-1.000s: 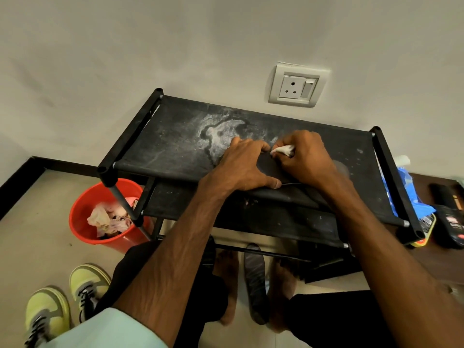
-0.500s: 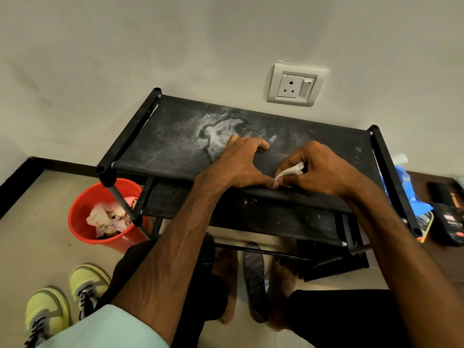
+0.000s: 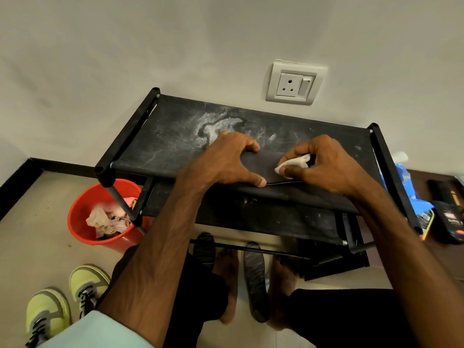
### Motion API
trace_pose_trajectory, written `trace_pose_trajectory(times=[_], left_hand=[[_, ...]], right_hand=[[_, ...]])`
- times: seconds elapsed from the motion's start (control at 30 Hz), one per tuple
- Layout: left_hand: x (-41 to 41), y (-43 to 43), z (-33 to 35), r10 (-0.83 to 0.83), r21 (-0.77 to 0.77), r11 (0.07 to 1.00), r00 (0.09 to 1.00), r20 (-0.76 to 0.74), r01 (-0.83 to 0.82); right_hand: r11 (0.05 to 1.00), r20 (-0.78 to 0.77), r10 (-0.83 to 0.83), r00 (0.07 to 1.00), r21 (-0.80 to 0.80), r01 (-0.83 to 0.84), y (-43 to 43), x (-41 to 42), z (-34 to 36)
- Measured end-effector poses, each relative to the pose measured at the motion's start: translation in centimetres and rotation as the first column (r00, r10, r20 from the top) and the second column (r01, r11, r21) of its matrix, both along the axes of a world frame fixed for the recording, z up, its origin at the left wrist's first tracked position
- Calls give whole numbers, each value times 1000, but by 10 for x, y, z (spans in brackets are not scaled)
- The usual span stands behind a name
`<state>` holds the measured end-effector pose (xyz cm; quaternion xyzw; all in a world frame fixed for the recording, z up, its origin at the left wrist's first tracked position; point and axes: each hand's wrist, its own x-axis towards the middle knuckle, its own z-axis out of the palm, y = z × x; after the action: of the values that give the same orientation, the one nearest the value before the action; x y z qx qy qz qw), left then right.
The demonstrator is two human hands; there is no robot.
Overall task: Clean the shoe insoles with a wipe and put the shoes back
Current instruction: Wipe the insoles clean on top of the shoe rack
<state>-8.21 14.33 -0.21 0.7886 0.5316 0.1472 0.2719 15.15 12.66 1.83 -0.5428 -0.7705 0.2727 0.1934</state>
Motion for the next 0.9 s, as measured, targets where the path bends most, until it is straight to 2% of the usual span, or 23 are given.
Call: trace_pose_trajectory(times=[0.2,0.33,0.5,0.73,0.9], left_hand=[[11,0,-7,-5,58,998,1000,-14,6],[10,1,-9,1,47,999,1000,-20,0],[10,2,-11,-2,29,1000,1000,-20,3],[9,3,-11,-15,17,1000,1000,-15,15],[10,2,-13,2,11,1000,1000,8,-3]], right_hand=[[995,119,75,990,-75,-66,0,0,-3],[999,159,21,987,-31,-17,3,-4,-8],[991,196,-131,972,55,123,17,-13,-18],[940,176,-309,934,206,272,37,-28,-31],[967,117,-221,968,155,202,36,-24,-30]])
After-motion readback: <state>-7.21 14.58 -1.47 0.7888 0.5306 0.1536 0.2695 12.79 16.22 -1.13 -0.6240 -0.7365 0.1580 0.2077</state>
